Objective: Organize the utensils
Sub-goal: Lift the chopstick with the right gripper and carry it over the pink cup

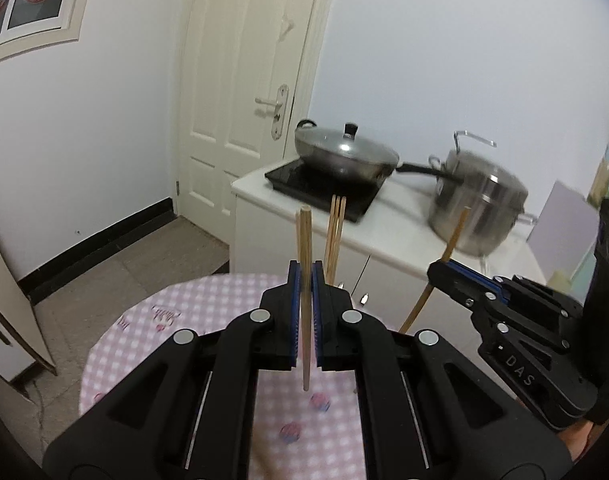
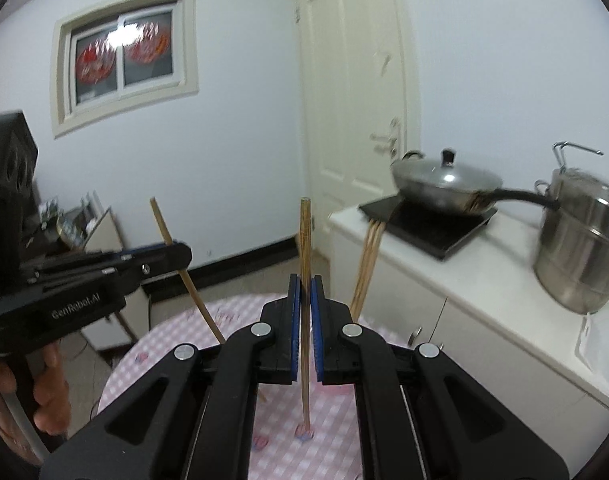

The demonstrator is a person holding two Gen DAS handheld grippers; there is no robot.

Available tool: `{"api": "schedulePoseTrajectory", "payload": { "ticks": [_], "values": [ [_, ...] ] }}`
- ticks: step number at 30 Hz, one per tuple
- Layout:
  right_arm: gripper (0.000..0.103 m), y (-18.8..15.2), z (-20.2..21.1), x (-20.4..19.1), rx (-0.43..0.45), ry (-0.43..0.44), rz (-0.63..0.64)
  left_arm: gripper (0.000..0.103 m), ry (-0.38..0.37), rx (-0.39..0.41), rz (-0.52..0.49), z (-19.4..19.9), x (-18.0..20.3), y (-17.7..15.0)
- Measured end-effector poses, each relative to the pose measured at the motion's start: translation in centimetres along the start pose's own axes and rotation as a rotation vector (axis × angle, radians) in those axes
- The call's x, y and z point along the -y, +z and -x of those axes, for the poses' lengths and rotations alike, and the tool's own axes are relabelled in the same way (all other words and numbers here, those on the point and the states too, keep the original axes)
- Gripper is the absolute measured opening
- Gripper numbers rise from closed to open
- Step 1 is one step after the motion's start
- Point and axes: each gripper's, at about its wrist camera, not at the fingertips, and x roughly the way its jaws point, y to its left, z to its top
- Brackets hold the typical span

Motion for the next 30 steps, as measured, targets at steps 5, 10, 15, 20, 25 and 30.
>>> {"api": "schedulePoseTrajectory", "payload": {
  "ticks": [5, 10, 15, 20, 25, 30],
  "values": [
    [0.004, 1.1, -0.6, 1.5, 0.097, -0.034, -0.026, 0.006, -0.009, 0.059, 0.042, -1.7, 0.6, 1.8],
    [0.004, 1.3, -1.4, 2.5, 0.17, -0.049, -0.053, 0.006, -0.01, 0.149, 0.081, -3.0, 1.1, 2.7],
    [0.004, 0.9, -3.1, 3.1, 0.177, -0.059, -0.049, 0.006, -0.007, 0.148, 0.081, -5.8, 1.5, 2.6],
    [0.004, -0.6, -4.8, 3.9, 0.145, -0.061, -0.052, 0.006, 0.01, 0.101, 0.07, -8.6, 1.3, 1.0],
    [0.004, -2.2, -6.0, 4.2, 0.114, -0.073, -0.046, 0.006, 0.023, 0.072, 0.051, -9.8, 1.1, -0.3],
    [0.004, -3.5, -6.5, 4.6, 0.102, -0.083, -0.056, 0.006, 0.034, 0.044, 0.029, -10.8, 1.0, -1.5]
  ]
}}
